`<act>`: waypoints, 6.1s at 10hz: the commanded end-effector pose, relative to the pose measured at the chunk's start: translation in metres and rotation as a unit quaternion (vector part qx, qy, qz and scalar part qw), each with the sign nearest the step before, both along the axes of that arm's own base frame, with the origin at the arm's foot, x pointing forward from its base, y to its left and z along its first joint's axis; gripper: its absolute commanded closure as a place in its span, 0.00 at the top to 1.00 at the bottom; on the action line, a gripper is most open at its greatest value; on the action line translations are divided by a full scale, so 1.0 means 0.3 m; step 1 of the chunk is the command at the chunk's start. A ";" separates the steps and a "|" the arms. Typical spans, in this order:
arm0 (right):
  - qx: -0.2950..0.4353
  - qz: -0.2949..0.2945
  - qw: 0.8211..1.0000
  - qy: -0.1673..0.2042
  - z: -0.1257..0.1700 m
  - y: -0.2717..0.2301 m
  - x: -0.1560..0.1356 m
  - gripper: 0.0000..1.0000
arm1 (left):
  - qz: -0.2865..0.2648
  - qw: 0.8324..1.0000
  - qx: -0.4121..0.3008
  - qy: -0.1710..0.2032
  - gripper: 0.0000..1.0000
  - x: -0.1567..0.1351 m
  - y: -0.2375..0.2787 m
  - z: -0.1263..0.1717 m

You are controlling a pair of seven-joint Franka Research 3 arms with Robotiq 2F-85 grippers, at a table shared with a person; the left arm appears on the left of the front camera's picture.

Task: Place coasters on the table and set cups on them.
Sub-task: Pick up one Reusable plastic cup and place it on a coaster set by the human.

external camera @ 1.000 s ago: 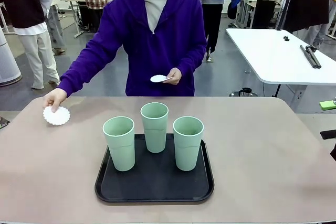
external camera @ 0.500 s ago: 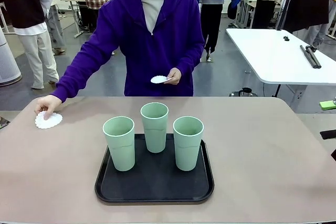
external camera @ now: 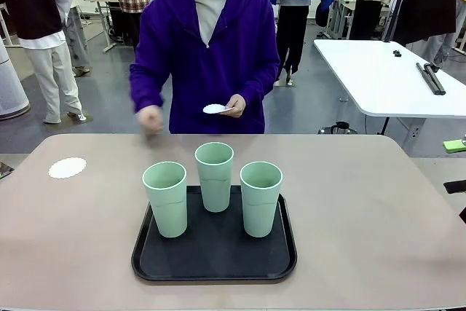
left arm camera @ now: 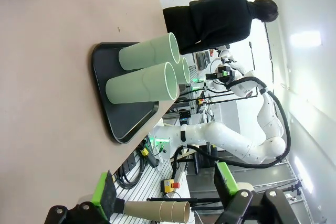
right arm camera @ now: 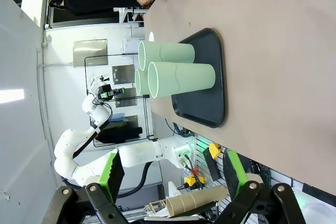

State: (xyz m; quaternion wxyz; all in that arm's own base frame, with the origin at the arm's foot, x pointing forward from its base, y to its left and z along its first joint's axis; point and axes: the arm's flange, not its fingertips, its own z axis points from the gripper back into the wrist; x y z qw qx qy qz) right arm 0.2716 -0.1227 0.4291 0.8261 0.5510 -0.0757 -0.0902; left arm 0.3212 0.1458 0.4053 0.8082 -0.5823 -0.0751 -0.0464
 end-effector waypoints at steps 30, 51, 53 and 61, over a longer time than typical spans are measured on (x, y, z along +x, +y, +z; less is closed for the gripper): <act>0.007 -0.003 1.000 -0.001 0.004 0.000 0.005 1.00 | -0.348 0.778 0.392 -0.346 1.00 0.271 -0.705 0.058; 0.007 -0.003 1.000 -0.001 0.004 0.000 0.005 1.00 | -0.190 0.810 -0.027 -0.555 1.00 0.254 -0.657 -0.482; 0.007 -0.003 1.000 -0.001 0.004 0.000 0.005 1.00 | -0.190 0.810 -0.027 -0.555 1.00 0.254 -0.657 -0.482; 0.007 -0.003 1.000 -0.001 0.004 0.000 0.005 1.00 | -0.188 0.776 -0.075 -0.597 1.00 0.244 -0.748 -0.517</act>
